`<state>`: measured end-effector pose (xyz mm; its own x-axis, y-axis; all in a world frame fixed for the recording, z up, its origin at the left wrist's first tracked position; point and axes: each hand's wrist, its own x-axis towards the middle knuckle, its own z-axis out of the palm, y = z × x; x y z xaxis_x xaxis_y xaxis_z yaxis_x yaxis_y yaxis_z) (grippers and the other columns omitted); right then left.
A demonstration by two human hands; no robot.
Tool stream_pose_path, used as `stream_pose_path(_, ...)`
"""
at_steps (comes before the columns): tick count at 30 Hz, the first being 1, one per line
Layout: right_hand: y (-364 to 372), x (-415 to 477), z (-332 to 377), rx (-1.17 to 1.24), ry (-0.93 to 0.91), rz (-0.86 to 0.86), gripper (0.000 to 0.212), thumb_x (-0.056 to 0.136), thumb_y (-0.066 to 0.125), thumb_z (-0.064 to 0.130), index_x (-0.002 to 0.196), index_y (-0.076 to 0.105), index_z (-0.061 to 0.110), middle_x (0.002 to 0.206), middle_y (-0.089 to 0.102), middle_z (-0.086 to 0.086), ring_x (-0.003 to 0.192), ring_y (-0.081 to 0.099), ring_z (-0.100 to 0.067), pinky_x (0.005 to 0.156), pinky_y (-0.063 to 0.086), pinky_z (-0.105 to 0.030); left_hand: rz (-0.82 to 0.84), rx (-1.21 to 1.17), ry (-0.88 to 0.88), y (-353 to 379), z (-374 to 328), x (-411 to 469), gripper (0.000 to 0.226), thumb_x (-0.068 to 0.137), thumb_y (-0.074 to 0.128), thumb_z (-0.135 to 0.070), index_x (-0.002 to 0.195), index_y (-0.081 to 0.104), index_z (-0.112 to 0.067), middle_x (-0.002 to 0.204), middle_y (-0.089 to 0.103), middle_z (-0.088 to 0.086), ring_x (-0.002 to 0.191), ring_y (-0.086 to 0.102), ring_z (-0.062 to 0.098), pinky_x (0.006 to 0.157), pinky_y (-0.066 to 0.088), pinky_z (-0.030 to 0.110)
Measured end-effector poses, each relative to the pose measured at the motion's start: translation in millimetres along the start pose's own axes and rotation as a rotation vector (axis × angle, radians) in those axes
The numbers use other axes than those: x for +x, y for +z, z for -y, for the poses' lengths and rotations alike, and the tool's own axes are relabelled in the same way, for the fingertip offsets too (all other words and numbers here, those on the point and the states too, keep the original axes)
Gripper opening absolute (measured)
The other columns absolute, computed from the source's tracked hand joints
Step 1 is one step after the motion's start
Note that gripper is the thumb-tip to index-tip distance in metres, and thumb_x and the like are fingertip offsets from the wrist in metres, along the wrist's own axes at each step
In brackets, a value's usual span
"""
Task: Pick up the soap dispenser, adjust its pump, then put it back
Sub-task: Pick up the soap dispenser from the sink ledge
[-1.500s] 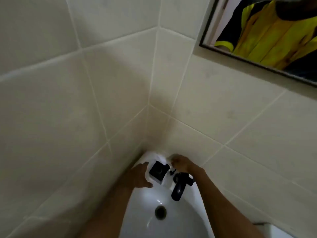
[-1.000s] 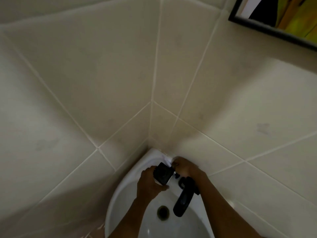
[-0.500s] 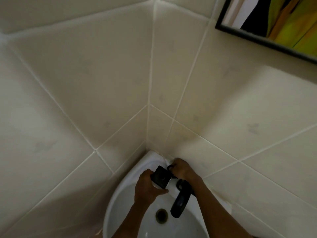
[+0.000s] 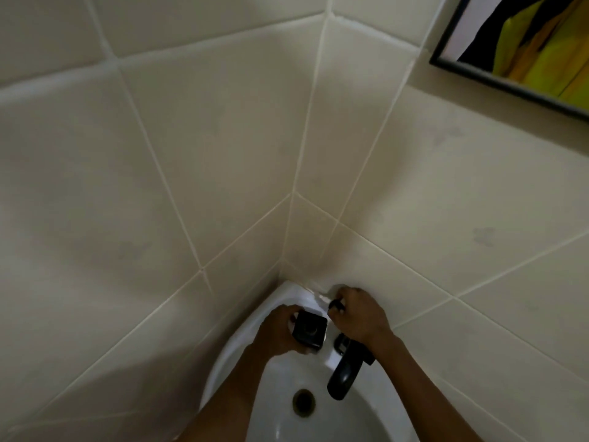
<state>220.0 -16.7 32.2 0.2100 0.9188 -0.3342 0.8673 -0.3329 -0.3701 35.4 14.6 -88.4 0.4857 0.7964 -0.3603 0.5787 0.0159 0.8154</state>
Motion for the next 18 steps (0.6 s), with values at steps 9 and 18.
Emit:
stream_pose_path(9, -55, -40, 3, 0.02, -0.153, -0.04, 0.03, 0.08, 0.056, 0.035, 0.087, 0.076, 0.014, 0.087, 0.076, -0.003, 0.077, 0.07, -0.019, 0.072, 0.061, -0.041, -0.088, -0.082, 0.108, -19, -13, -5, 0.084, 0.028, 0.093, -0.065, 0.103, 0.057, -0.056, 0.111, 0.065, -0.015, 0.1, 0.066, 0.012, 0.089, 0.06, 0.038)
stream_pose_path(18, -99, -84, 24, -0.093, -0.181, -0.074, 0.026, 0.09, 0.065, 0.034, 0.108, 0.077, 0.019, 0.102, 0.077, -0.002, 0.09, 0.07, -0.018, 0.074, 0.054, -0.028, -0.089, -0.031, 0.254, -47, -84, -34, 0.067, 0.044, 0.102, -0.023, 0.101, 0.068, -0.029, 0.087, 0.07, -0.022, 0.081, 0.062, 0.0, 0.065, 0.051, 0.012)
